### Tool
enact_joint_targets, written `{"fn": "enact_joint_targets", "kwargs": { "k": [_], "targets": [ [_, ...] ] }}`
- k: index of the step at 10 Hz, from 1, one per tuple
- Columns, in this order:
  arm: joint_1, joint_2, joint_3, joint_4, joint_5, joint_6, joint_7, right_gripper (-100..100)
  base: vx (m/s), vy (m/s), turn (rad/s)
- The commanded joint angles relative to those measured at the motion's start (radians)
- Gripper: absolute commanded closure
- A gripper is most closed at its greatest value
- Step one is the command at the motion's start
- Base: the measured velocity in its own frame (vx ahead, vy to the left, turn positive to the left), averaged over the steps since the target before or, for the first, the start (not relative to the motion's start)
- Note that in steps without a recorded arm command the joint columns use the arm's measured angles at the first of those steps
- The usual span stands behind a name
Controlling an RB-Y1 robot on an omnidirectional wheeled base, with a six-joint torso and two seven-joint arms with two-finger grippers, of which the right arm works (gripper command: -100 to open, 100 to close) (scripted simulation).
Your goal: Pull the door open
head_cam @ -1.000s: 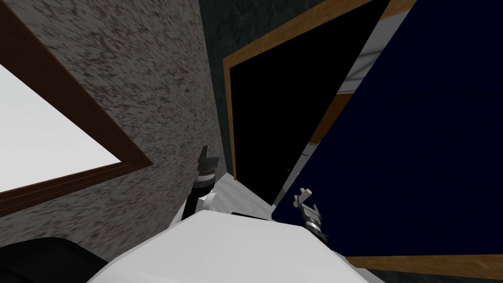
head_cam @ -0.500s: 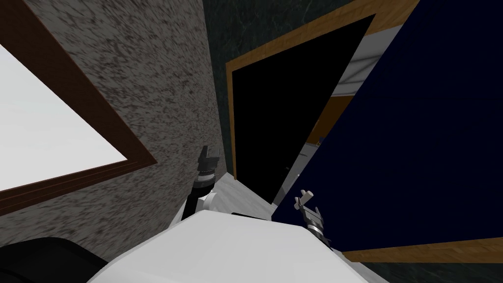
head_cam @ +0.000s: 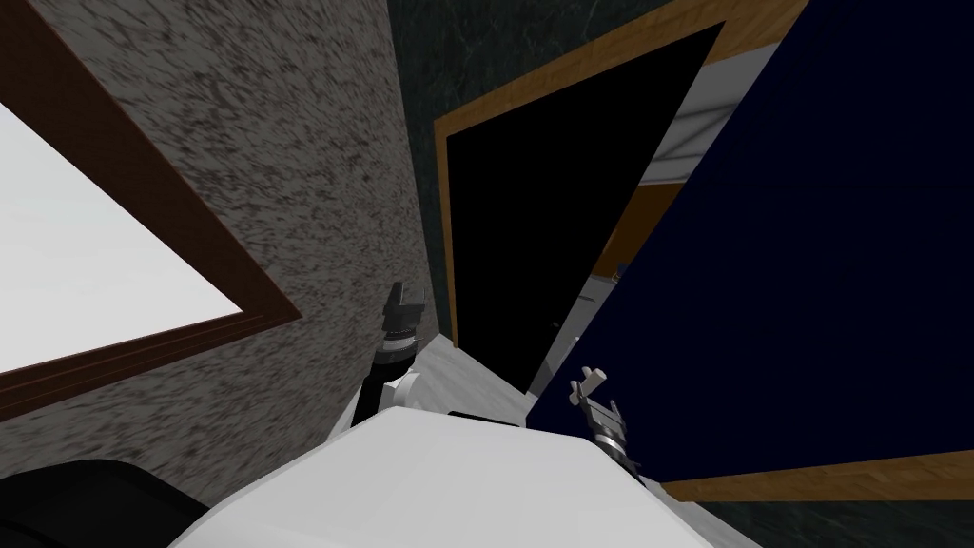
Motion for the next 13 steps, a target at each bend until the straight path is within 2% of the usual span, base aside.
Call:
{"fn": "enact_joint_targets", "kwargs": {
  "k": [1,2,3,5,13],
  "targets": [
    [-0.006,-0.021,-0.026,0.05,-0.009,-0.015,-0.006,100,0.008,0.006,0.002],
    [-0.006,-0.021,-0.026,0.067,-0.009,-0.015,-0.006,100,0.018,-0.004,0.002],
    [-0.042,-0.021,0.037,0.071,0.022,-0.05,-0.049,100,-0.124,0.02,0.25],
    [-0.036,-0.036,0.061,0.062,0.035,-0.064,-0.072,100,-0.173,-0.052,0.188],
    [0.002,-0.131,0.211,0.004,0.114,-0.149,-0.215,100,-0.21,-0.066,0.182]
  ]
}}
